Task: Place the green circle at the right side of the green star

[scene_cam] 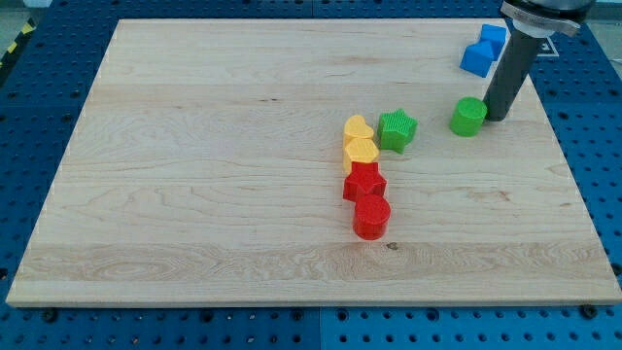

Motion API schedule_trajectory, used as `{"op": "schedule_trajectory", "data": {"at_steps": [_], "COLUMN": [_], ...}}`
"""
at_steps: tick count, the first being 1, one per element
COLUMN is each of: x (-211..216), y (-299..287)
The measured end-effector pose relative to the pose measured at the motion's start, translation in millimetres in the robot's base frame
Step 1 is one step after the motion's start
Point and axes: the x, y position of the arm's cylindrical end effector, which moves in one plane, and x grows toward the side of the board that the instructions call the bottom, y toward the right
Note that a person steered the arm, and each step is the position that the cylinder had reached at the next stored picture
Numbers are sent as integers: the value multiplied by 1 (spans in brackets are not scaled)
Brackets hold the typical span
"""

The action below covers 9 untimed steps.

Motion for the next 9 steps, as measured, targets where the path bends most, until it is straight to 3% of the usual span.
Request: {"op": "schedule_trajectory", "data": {"at_steps": [6,7,9], "x": [25,2,0], "y": [-45,-45,-73]}}
